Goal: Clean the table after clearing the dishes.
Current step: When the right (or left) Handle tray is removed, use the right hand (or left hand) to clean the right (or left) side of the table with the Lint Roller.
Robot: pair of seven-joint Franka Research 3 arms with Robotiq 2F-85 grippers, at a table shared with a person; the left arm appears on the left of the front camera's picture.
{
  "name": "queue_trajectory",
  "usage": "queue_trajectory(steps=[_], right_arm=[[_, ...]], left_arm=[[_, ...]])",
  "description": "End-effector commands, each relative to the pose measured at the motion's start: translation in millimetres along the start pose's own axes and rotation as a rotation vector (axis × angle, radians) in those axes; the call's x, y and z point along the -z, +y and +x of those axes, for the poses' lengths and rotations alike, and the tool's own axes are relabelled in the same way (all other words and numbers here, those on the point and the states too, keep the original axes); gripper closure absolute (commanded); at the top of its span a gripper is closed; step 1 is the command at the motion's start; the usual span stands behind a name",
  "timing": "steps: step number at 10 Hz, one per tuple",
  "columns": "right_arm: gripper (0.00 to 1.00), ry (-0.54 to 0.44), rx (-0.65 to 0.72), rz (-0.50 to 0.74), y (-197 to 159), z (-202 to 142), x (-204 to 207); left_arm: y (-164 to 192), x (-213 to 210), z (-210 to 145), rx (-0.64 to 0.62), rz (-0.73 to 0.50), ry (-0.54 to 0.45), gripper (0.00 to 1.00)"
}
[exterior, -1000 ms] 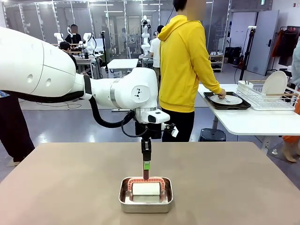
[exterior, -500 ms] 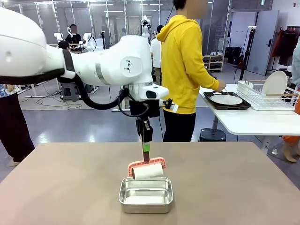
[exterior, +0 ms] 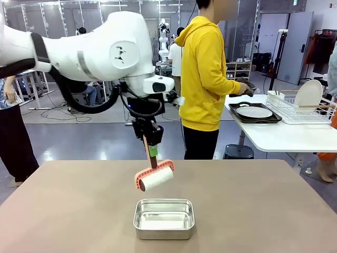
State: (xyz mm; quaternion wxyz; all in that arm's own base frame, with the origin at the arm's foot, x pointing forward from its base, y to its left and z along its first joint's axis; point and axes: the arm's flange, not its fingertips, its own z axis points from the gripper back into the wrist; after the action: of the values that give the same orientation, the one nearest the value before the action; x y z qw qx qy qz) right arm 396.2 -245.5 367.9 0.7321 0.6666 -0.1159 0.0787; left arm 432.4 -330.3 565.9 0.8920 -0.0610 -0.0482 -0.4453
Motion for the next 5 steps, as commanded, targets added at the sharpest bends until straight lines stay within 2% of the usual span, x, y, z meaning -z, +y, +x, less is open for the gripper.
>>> queue_trajectory(steps=[1,2,3,5], right_arm=[[0.0,0.002,-0.005,-0.001,5,-3,2],[0.0,0.002,-0.005,-0.001,5,-3,2],[0.0,0.002,-0.005,-0.001,5,-3,2],[0.0,0.002,-0.005,-0.001,5,-3,2]], left_arm=[[30,-9,-35,-0.206,-0.056,-0.161,1.0],[61,-12,-59,-0.26,-0.123,-0.251,1.0],[89,-9,-81,-0.343,-0.142,-0.288,1.0],[123,6,-110,-0.519,-0.105,-0.303,1.0]])
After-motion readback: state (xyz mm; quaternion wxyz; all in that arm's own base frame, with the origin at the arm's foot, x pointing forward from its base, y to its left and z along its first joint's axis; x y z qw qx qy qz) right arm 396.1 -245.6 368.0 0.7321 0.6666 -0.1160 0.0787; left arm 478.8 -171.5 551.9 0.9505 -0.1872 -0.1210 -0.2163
